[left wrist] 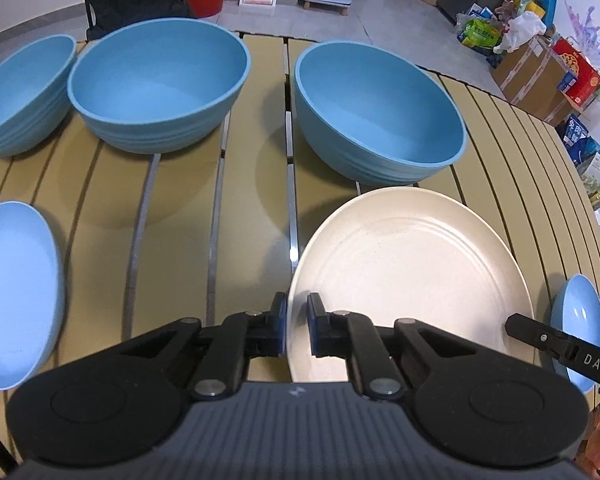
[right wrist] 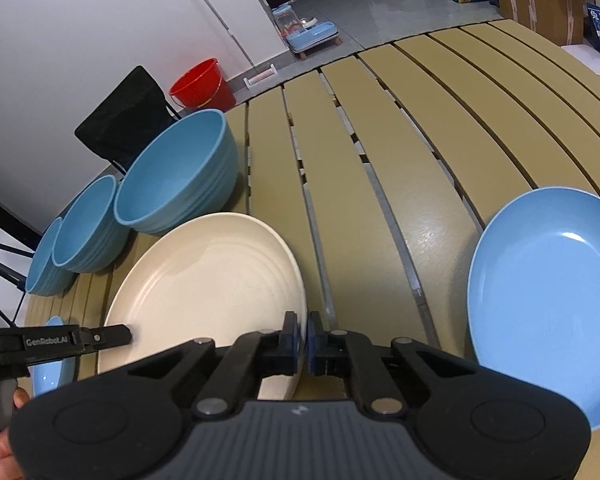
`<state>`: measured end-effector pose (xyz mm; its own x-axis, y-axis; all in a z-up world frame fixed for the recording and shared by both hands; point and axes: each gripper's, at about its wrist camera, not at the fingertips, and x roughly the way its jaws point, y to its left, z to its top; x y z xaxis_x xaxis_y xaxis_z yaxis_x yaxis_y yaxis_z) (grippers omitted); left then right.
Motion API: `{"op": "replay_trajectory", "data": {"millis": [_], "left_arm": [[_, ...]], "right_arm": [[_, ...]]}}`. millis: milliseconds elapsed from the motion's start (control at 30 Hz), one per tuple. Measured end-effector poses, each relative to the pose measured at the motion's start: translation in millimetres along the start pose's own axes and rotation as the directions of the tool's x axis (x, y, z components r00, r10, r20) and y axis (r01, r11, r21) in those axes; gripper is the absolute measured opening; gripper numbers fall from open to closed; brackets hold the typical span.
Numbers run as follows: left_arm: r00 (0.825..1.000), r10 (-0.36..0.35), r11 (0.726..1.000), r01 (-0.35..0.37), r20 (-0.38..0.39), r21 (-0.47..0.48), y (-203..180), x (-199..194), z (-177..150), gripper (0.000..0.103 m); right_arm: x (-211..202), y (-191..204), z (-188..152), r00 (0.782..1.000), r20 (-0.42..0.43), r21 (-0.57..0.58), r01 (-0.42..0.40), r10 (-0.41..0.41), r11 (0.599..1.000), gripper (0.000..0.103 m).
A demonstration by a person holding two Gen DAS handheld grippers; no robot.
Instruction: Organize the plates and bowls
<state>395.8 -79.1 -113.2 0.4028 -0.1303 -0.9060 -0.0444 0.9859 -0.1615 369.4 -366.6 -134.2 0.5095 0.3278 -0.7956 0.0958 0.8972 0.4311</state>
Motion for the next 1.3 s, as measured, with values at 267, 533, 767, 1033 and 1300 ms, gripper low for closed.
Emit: {"op": "replay_trajectory", "data": {"millis": [267, 533, 767, 1033, 1300], "left_arm": [[1.0, 0.002, 1.0, -0.002, 0.023, -0.02, 22.8, -27.9, -12.2, 0.011], [0.999, 0.024, 0.999, -0.022, 0.045, -0.033, 50.3, -55.1, -29.6, 0.011], [0.999, 0.031, 0.999, -0.03, 0.033, -0.045, 74.4, -68.6, -44.2, 0.011], [0.999, 0.052, 0.997, -0.052, 0.008, -0.054, 93.7, -70.1, -61.2, 0.011], [0.998, 0.061, 0.997, -0.062, -0.02, -0.056, 107.9, -66.5, -74.9, 0.011]], "right_arm": [[-16.1, 23.6, -16.4, 1.0, 0.014, -0.039, -0.017, 0.018, 0.999, 0.005], [-23.4, 54.4, -36.9, 0.999, 0.005, -0.091, -0.043, 0.043, 0.995, 0.005], [-24.8, 73.0, -54.6, 0.998, -0.011, -0.122, -0.058, 0.058, 0.991, 0.005], [-13.3, 90.9, -75.8, 0.997, -0.045, -0.136, -0.072, 0.067, 0.988, 0.005], [-3.9, 99.4, -89.7, 0.995, -0.067, -0.164, -0.077, 0.067, 0.983, 0.005]]}}
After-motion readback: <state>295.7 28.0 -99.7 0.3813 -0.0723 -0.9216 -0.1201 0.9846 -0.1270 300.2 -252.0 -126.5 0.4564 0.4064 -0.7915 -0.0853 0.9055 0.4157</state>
